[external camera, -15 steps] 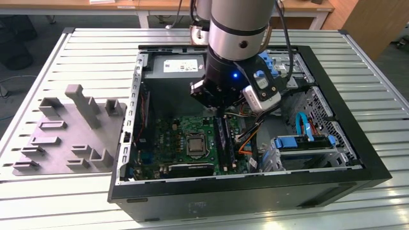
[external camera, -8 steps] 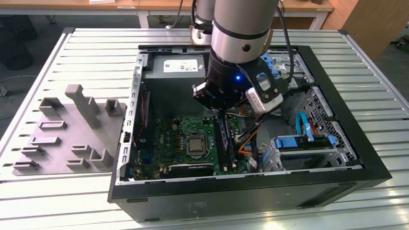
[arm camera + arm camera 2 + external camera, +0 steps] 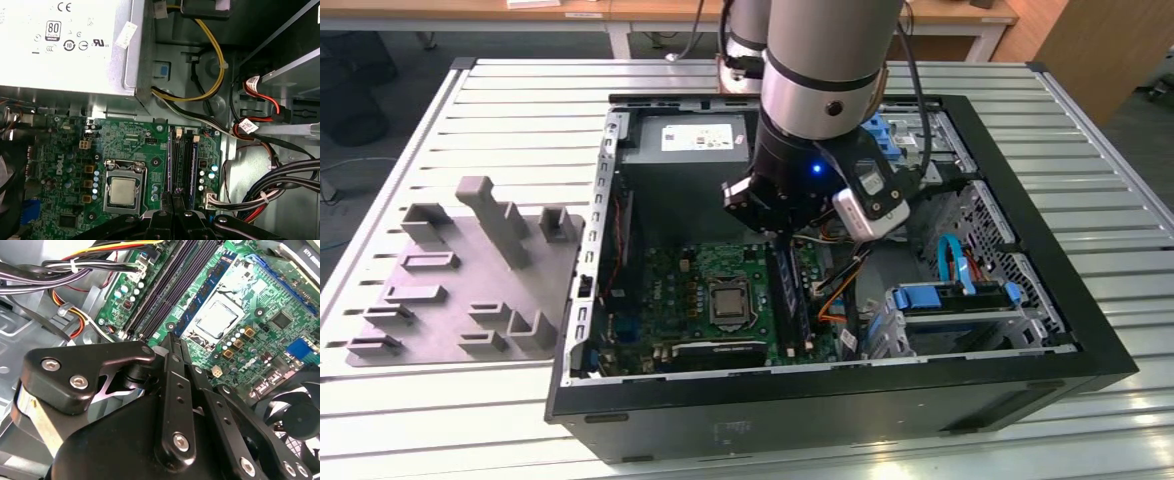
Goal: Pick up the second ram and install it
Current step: 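Insert the second ram into the second slot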
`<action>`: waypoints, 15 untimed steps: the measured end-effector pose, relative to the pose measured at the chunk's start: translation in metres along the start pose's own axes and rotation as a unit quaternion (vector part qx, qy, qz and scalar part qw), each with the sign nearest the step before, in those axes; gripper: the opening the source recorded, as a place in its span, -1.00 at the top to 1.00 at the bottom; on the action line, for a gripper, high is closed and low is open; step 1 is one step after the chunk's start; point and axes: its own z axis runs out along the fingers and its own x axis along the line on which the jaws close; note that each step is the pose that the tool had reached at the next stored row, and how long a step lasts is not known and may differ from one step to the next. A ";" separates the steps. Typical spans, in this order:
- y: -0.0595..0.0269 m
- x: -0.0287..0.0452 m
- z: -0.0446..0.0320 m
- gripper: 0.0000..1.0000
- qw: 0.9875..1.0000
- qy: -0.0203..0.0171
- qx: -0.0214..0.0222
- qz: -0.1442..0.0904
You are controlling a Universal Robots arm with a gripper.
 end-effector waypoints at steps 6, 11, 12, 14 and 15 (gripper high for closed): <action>-0.0001 0.0000 0.0012 0.76 1.000 -0.001 0.000 0.009; -0.0001 0.0000 0.0024 0.76 1.000 -0.001 0.000 0.009; -0.0002 0.0000 0.0033 0.76 1.000 -0.001 0.000 0.009; -0.0003 0.0000 0.0055 0.76 1.000 -0.001 0.000 0.009; -0.0004 0.0000 0.0063 0.76 1.000 -0.001 0.000 0.009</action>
